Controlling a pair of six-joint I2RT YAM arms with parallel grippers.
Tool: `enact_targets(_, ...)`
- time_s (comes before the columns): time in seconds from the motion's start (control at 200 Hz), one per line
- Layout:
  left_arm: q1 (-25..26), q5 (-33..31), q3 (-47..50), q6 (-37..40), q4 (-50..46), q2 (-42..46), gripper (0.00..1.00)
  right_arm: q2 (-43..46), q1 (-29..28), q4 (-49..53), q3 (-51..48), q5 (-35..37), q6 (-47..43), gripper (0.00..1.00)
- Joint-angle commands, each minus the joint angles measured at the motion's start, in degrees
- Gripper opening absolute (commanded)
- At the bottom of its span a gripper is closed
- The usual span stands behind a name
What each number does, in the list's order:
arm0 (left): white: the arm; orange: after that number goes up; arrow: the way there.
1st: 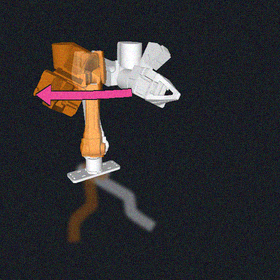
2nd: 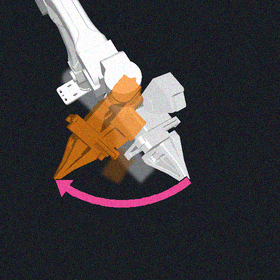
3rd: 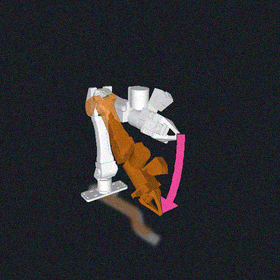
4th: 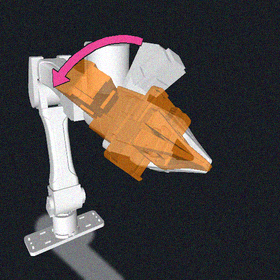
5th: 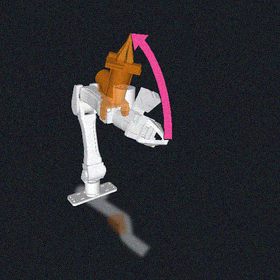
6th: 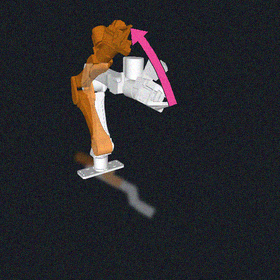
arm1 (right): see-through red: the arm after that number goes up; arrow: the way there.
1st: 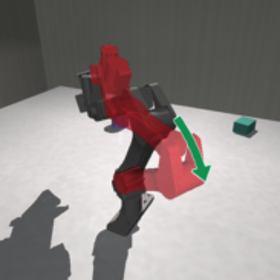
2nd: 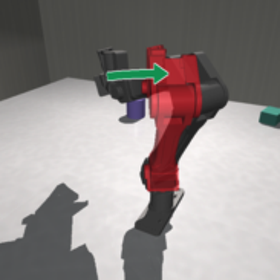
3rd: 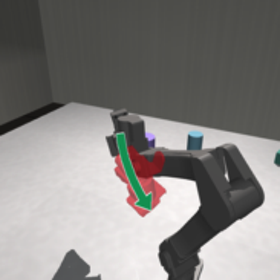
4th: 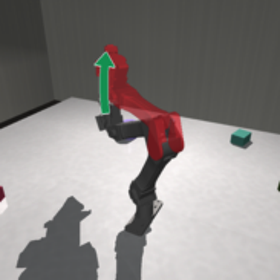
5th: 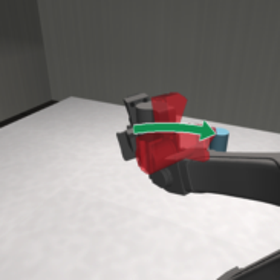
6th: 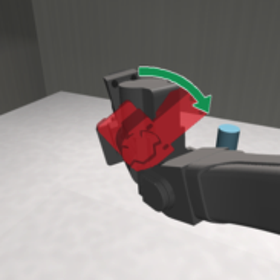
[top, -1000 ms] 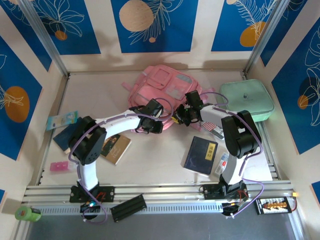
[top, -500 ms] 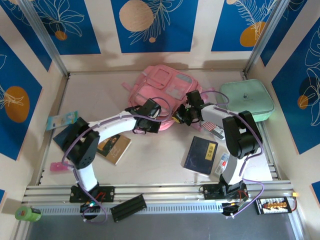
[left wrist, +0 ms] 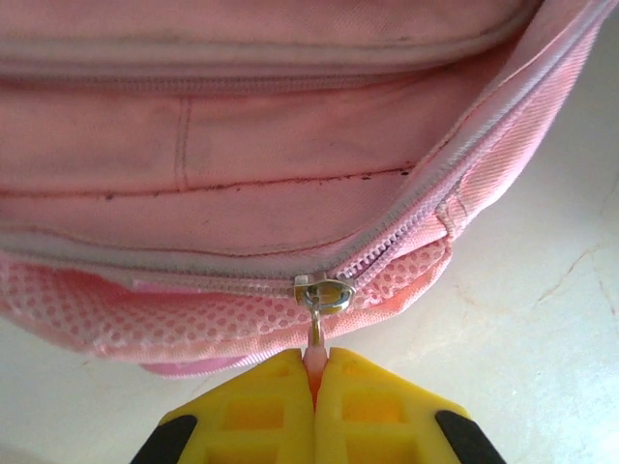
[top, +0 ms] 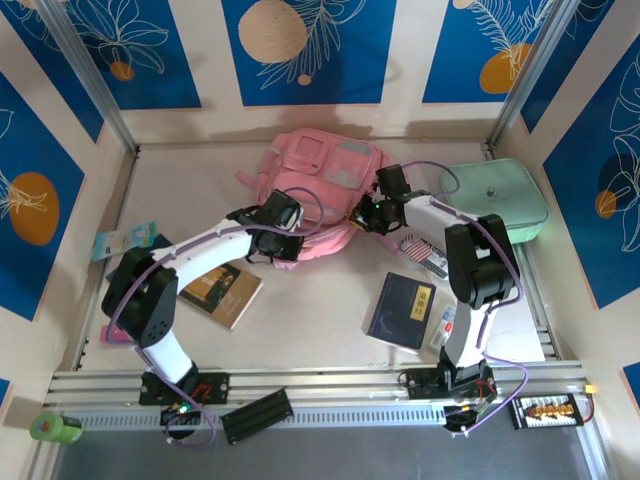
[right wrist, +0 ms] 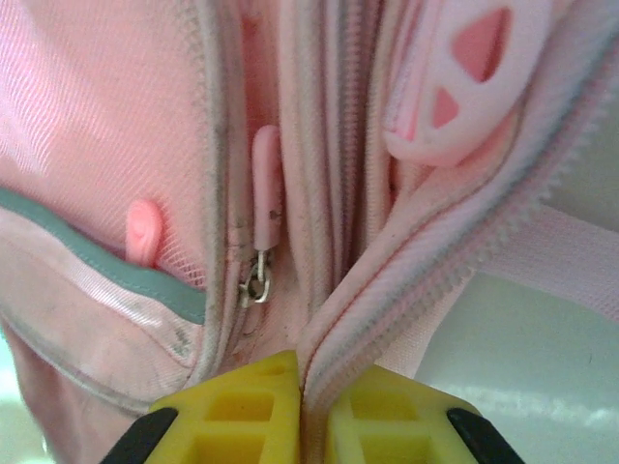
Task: Pack the student bag
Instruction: Unzip the student bag at the top-center of the table.
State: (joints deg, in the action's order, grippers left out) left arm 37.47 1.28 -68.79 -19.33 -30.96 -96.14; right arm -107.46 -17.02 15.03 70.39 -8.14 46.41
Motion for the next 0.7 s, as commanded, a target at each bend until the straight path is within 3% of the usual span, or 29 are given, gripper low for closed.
enact_targets(0.0, 2.1, 2.1, -4.0, 0.9, -5.6, -1.1, 0.0, 1.3, 2.5, -1.8, 0.2, 1.6, -2.2, 0.19)
enact_targets(0.32, 6.3, 5.0, -13.5, -0.9, -4.8, -7.4, 0.0, 17.7, 5.5, -0.3, -14.5, -3.5, 10.4, 0.56)
enact_targets(0.48, 7.4, 7.0, -14.8, -2.3, -3.4, -9.6, 0.0, 21.3, 2.0, -1.7, -19.7, -7.2, 18.6, 0.61)
enact_targets(0.695, 7.5, 6.5, -14.3, -2.9, -3.3, -10.0, 0.0, 17.0, -2.8, -3.9, -17.1, -7.4, 23.5, 0.68)
